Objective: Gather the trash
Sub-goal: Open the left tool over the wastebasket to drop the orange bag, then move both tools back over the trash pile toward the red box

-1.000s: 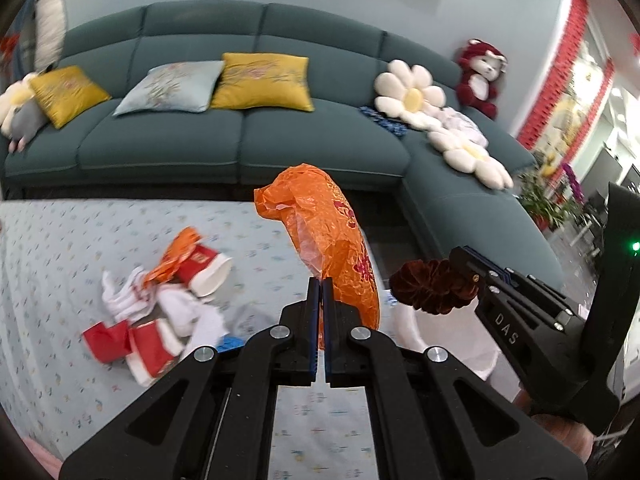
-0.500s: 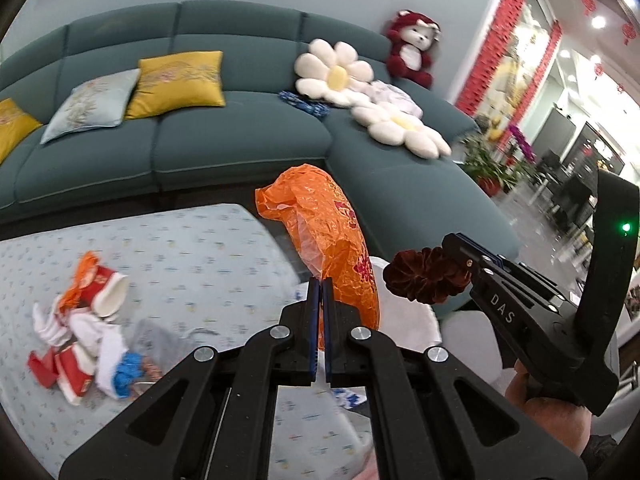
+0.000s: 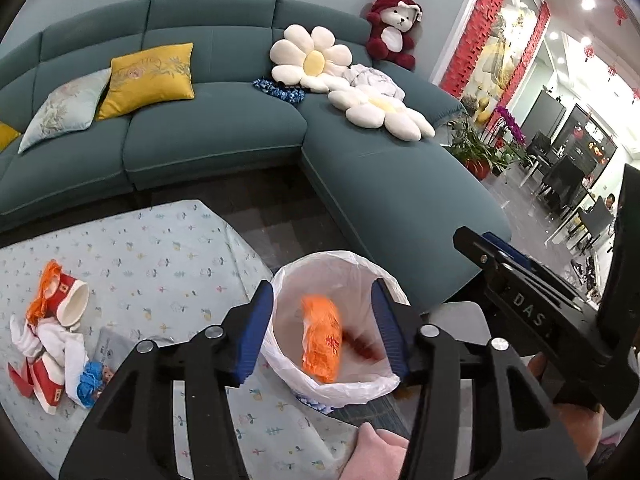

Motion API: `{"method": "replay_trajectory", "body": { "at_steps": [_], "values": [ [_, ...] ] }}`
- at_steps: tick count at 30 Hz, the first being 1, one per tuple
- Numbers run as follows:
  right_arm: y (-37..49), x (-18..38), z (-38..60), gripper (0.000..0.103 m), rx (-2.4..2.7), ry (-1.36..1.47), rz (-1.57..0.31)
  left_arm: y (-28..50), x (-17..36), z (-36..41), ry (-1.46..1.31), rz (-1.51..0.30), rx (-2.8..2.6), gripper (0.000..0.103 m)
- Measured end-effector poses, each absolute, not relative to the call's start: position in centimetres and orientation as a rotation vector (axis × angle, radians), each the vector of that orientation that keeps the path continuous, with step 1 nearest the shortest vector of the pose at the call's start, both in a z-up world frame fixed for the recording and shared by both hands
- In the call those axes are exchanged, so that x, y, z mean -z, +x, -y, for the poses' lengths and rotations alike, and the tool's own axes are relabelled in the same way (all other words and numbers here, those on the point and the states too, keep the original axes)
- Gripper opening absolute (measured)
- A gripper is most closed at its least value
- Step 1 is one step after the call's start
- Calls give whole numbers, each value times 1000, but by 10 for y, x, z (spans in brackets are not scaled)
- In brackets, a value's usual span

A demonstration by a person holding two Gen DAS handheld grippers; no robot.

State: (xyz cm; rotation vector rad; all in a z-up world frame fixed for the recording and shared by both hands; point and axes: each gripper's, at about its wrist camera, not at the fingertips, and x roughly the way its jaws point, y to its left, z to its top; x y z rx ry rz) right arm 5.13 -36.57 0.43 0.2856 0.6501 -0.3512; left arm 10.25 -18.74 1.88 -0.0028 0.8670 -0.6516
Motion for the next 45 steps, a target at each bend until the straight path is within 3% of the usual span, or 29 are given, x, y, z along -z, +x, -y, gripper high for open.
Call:
{"method": "replay_trajectory", "body": {
  "at_steps": [13,26,37,45],
  "values": [
    [51,-23,325,62,312,228,-613,104,-28,149,-14,-842,556,57],
    [66,-26,230,66,168,177,-627,110,-24,44,-90,-830,371,70],
    [80,-10,139,69,47,137,-686,112,-12,-51,-108,-825,187,91],
    [89,23,75,70,-38,106,-769,111,26,-132,-130,-898,28,94]
  ]
}}
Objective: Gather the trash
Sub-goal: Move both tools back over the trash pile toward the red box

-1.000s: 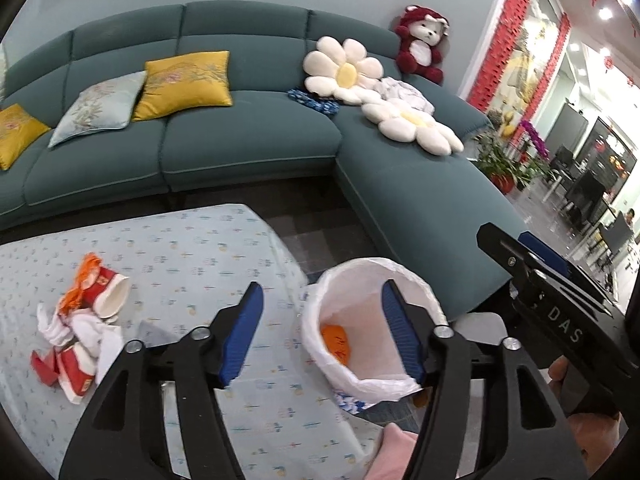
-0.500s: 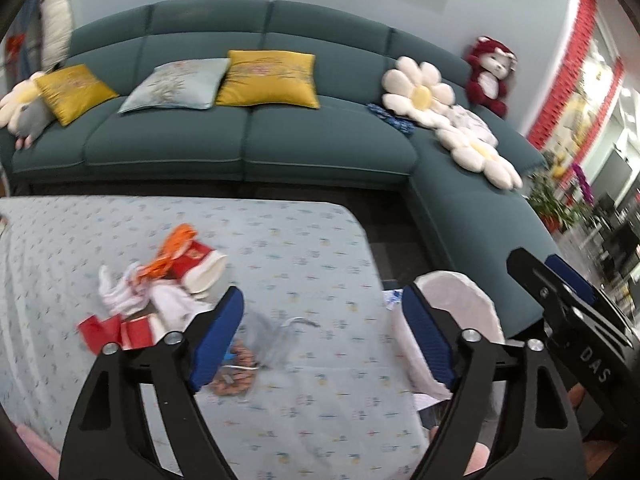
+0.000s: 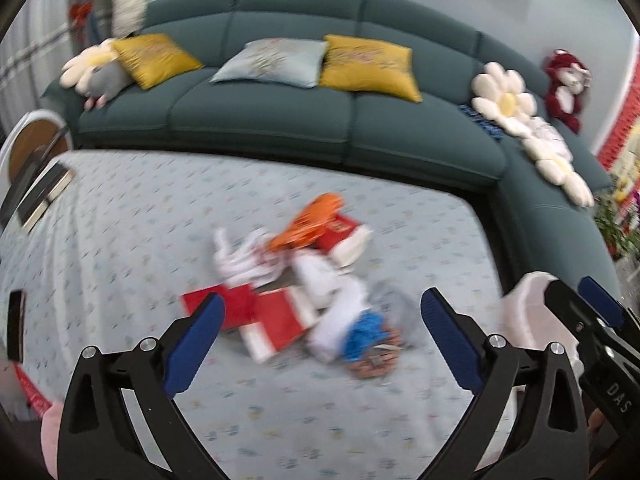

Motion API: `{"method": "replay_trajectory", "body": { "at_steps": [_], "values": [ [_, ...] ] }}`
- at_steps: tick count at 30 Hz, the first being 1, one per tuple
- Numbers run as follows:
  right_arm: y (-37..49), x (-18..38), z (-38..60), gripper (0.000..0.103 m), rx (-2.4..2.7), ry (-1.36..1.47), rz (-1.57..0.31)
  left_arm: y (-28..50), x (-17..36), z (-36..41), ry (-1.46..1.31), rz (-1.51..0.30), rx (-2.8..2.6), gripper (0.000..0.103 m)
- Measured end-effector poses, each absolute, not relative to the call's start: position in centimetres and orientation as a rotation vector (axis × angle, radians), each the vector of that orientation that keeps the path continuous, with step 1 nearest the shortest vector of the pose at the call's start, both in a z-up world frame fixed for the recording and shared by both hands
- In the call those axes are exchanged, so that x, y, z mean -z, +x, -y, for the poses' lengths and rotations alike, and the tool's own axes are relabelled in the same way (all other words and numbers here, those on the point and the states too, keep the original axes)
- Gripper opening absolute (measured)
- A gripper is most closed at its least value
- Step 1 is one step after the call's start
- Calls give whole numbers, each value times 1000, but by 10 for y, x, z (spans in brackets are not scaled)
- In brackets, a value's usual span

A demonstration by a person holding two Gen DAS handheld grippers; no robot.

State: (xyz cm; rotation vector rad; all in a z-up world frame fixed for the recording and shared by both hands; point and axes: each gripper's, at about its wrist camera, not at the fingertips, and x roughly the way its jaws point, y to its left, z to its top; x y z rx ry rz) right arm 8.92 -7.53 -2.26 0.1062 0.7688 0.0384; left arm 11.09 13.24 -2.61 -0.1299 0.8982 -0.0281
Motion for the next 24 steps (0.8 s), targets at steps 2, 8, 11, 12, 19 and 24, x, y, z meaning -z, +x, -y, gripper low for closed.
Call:
{"method": "replay_trajectory", "body": {
  "at_steps": [2,8,11,12,19,24],
  "values": [
    [92,35,58,70,-56,96,-793,110,37,-152,-142,-918,-11,94],
    [103,73,21,70,-90,81,-869,112,63,-199,-174,-963,-85,94],
    [110,89,10,70,-93,76,-900,118,77,-212,-187,-989,-101,94],
    [113,94,7,70,-92,74,-910,119,80,-214,-189,-997,-102,94],
    [138,133,-10,70,-90,75,-991,134,115,-227,-220,-1076,-103,94],
    [151,156,-19,69,-90,52,-1033,149,135,-234,-236,-1110,-117,94]
  ]
}}
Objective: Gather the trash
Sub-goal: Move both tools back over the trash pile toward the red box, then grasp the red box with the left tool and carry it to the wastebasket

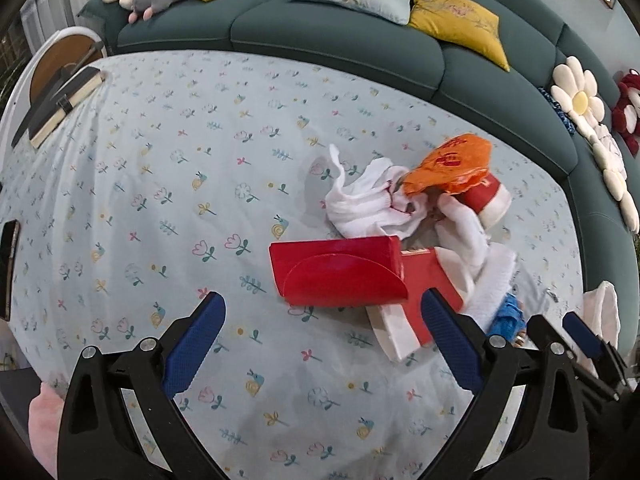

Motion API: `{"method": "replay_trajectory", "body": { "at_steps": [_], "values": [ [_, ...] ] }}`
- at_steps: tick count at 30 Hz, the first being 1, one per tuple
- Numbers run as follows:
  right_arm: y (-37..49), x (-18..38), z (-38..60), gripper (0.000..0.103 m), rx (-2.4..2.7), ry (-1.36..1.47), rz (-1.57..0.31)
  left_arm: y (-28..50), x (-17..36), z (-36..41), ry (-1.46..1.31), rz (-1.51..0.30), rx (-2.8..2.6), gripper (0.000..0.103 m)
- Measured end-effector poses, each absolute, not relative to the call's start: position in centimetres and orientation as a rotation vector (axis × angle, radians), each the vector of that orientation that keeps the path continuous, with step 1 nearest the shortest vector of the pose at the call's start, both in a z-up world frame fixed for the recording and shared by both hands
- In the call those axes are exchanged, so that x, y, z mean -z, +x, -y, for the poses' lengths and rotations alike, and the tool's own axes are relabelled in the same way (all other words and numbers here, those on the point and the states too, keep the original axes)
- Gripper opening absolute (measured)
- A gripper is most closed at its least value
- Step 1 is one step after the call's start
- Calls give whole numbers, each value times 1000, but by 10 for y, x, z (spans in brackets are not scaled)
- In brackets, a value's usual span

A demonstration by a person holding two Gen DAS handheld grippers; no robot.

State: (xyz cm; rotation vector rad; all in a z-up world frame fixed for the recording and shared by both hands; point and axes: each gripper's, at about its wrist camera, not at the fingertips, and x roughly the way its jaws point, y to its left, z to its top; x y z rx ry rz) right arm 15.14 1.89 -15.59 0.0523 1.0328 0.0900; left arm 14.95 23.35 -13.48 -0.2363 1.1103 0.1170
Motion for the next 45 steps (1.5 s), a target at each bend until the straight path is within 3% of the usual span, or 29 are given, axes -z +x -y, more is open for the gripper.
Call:
{"method": "replay_trajectory", "body": {
  "at_steps": [11,15,17,19,20,22,24,26,28,45],
  "values": [
    [169,187,-24,66,-97,54,-1096,178,165,-238,-286,-1170,-95,95],
    [171,194,-27,48,-118,56,-1120,180,170,-242,-308,-1166,-102,93],
    [171,196,-28,38,-130,63,-1130,180,170,-244,-323,-1160,-88,82],
    [170,196,-27,26,-136,68,-1130,180,171,-244,-333,-1165,-69,60],
    [169,196,-27,21,-138,67,-1131,179,171,-244,-337,-1166,-62,57],
    [168,194,-27,13,-149,71,-1130,177,169,-242,-337,-1160,-52,32],
    [166,191,-28,12,-155,70,-1126,175,167,-239,-331,-1162,-42,15],
    [164,188,-27,4,-159,73,-1121,172,164,-236,-327,-1150,-40,10],
    [160,183,-25,3,-162,75,-1114,168,158,-234,-309,-1132,-46,3],
    [140,88,13,2,-159,125,-894,146,67,-188,-248,-967,45,0]
  ]
}}
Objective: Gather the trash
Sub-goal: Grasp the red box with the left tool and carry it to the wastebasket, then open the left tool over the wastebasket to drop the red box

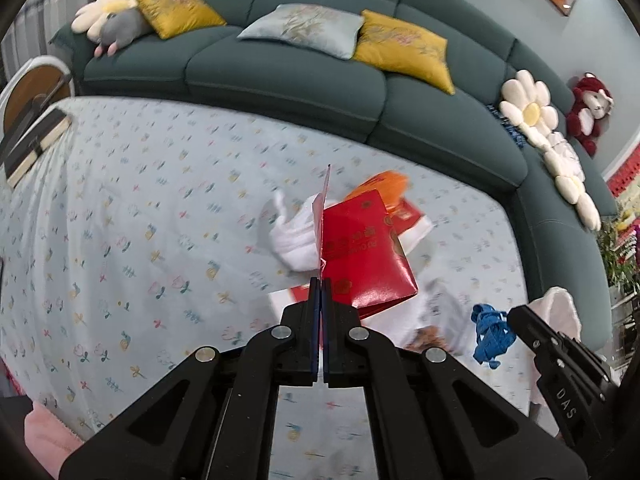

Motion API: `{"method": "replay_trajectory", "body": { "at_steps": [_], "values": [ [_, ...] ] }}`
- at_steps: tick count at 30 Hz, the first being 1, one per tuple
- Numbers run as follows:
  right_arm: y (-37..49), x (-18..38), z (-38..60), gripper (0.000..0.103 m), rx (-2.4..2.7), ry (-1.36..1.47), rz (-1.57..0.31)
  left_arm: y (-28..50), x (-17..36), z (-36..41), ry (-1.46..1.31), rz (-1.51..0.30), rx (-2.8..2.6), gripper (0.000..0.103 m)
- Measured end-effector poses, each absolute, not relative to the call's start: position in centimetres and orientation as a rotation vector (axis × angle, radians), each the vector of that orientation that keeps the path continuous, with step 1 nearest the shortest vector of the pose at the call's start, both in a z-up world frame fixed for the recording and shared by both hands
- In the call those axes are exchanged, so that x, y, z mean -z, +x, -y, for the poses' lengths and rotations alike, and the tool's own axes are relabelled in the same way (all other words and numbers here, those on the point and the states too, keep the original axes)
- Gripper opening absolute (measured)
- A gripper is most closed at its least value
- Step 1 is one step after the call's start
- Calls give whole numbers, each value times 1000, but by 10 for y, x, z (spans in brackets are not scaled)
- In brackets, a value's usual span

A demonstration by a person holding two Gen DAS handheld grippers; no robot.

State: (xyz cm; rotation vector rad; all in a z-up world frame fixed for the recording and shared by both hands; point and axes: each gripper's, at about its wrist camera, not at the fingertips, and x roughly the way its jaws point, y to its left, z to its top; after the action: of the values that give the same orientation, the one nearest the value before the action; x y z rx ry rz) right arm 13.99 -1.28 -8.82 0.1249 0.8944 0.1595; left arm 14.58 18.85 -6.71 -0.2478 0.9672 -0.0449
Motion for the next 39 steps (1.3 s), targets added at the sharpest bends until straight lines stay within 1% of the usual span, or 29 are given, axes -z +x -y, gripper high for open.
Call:
{"method": "replay_trajectory", "body": {
  "at_steps": [12,21,31,39],
  "values": [
    [118,9,89,2,-79,166,-708,136,4,-112,-181,-870,181,0],
    [97,-29,163,2,18,176,-619,127,-29,-28,-94,-822,316,0],
    [73,-44,247,1,124,219,-582,113,-36,77,3,-820,475,0],
    [66,-30,298,1,185,230,-609,108,-25,141,58,-851,561,0]
  ]
}}
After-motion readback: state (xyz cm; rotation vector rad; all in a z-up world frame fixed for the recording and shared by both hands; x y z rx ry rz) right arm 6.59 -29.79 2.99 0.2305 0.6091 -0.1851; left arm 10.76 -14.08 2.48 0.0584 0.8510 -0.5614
